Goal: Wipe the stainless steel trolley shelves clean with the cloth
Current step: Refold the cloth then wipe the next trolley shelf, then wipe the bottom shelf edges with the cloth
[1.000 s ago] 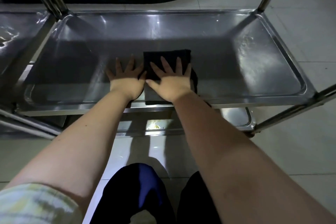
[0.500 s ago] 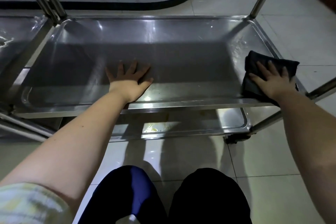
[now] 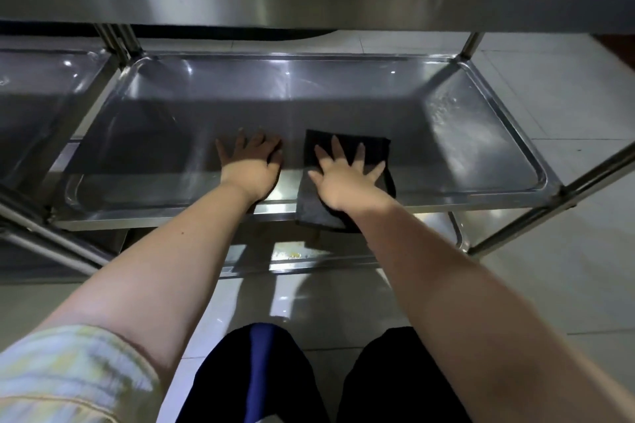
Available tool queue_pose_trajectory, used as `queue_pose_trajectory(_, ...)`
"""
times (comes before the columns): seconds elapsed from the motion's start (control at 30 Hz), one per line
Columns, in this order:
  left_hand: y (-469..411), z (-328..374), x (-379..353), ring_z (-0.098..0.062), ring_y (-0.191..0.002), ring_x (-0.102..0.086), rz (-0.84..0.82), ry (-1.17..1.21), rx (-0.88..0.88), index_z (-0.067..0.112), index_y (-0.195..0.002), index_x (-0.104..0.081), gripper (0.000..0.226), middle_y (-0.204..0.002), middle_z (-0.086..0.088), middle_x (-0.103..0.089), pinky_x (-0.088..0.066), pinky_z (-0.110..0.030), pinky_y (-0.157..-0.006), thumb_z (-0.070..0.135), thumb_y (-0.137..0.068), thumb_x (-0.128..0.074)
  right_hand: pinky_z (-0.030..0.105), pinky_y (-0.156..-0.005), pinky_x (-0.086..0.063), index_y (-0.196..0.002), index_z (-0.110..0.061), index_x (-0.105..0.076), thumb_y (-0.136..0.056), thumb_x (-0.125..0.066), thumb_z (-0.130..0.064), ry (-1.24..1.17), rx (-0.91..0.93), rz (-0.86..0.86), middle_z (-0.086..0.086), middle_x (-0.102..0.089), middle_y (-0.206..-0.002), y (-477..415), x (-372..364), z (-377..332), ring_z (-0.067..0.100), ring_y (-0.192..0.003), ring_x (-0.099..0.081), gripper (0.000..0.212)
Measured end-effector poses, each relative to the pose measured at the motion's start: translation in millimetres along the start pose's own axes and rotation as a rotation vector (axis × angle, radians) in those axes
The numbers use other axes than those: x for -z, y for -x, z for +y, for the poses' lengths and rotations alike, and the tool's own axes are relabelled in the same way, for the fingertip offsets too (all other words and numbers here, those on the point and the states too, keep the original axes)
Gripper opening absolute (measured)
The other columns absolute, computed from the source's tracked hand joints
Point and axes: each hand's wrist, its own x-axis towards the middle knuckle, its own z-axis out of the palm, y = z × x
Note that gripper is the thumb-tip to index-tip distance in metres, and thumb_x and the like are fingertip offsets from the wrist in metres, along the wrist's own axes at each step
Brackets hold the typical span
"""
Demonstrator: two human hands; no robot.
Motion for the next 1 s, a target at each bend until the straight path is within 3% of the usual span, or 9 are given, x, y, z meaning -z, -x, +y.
queue_pose_trajectory(0.1,5.2,1.5,3.0,-0.031,-0.147,-0.02,0.087,0.04,-0.06,0.029,-0.146,-0.042,0.045,-0.156,-0.001,-0.036,-0.002,-0.057,-0.118,0.037,-0.102,-0.034,0.062,-0.116,0.006,-0.153,-0.045,-0.017,-0.099,-0.036,-0.008,0.178,0.294,0.021,-0.012,0.009,-0.164,-13.9,24.1,12.6,0.033,-0.148,0.017,0.068)
queue_pose_trajectory(0.23,19.4,20.6,13.4,-0.033,-0.124,-0.052,0.095,0.073,-0.113,0.024,-0.137,-0.054,0.05,-0.132,-0.012,-0.06,-0.038,-0.044,-0.105,0.043,-0.093,-0.039,0.058,-0.117,-0.001,-0.15,-0.034,-0.031,-0.101,-0.041,-0.018,0.619,0.491,0.117,0.0,-0.021,-0.161,-22.7,32.7,14.2,0.034,-0.147,-0.013,0.053)
queue_pose_trajectory(0.37,33.8,50.0,17.2,-0.033,-0.103,-0.063,0.174,0.127,-0.13,0.022,-0.108,-0.068,0.05,-0.105,-0.01,-0.071,-0.047,-0.037,-0.084,0.061,-0.085,-0.047,0.046,-0.107,-0.028,-0.124,-0.017,-0.062,-0.093,-0.054,-0.019,0.745,0.54,0.345,0.011,-0.054,-0.132,-19.2,52.6,8.0,0.037,-0.129,-0.04,0.031)
queue_pose_trajectory(0.43,36.1,66.5,15.7,-0.033,-0.101,-0.064,0.148,0.17,-0.122,0.024,-0.104,-0.068,0.058,-0.103,-0.008,-0.072,-0.048,-0.037,-0.083,0.072,-0.077,-0.049,0.044,-0.1,-0.036,-0.109,-0.014,-0.069,-0.081,-0.07,-0.019,0.68,0.551,0.396,0.014,-0.058,-0.128,-14.9,69.3,17.1,0.038,-0.125,-0.046,0.028)
queue_pose_trajectory(0.53,31.7,89.4,18.5,-0.032,-0.104,-0.063,0.056,0.239,-0.102,0.021,-0.112,-0.066,0.054,-0.109,-0.008,-0.07,-0.05,-0.035,-0.082,0.065,-0.081,-0.062,0.04,-0.11,-0.023,-0.124,-0.009,-0.058,-0.088,-0.059,-0.01,0.539,0.466,0.332,0.016,-0.047,-0.142,1.5,92.6,35.7,0.036,-0.137,-0.034,0.036)
queue_pose_trajectory(0.67,17.2,119.5,45.3,-0.026,-0.111,-0.06,0.018,0.258,-0.148,0.024,-0.125,-0.061,0.043,-0.119,-0.004,-0.066,-0.042,-0.028,-0.076,0.052,-0.093,-0.056,0.034,-0.075,-0.028,-0.119,-0.008,-0.051,-0.091,-0.053,-0.01,0.358,0.308,0.449,0.022,-0.057,-0.109,28.1,125.0,74.7,0.039,-0.103,-0.053,0.028)
queue_pose_trajectory(0.83,17.2,161.4,78.0,-0.023,-0.1,-0.063,0.26,0.238,-0.421,0.027,-0.109,-0.068,0.024,-0.105,0.001,-0.07,-0.045,-0.033,-0.085,0.041,-0.091,-0.06,0.041,-0.07,-0.046,-0.103,-0.01,-0.056,-0.089,-0.061,-0.014,0.067,0.152,0.665,0.02,-0.059,-0.094,67.4,135.9,140.2,0.039,-0.088,-0.056,0.016)
queue_pose_trajectory(0.93,43.2,183.5,69.9,-0.025,-0.094,-0.064,0.312,0.262,-0.609,0.025,-0.111,-0.068,0.022,-0.101,0.0,-0.07,-0.046,-0.038,-0.076,0.03,-0.09,-0.062,0.041,-0.076,-0.045,-0.099,-0.015,-0.06,-0.085,-0.061,-0.005,-0.09,0.164,0.801,0.011,-0.063,-0.094,103.6,118.1,171.2,0.032,-0.094,-0.053,0.017)
queue_pose_trajectory(1.0,62.6,194.8,56.2,-0.027,-0.085,-0.064,0.433,0.149,-0.71,0.024,-0.105,-0.068,0.021,-0.093,0.001,-0.069,-0.037,-0.039,-0.077,0.026,-0.084,-0.066,0.035,-0.08,-0.039,-0.096,-0.014,-0.06,-0.081,-0.059,0.002,-0.193,0.171,0.891,0.004,-0.061,-0.095,128.5,99.3,186.5,0.025,-0.096,-0.049,0.023)
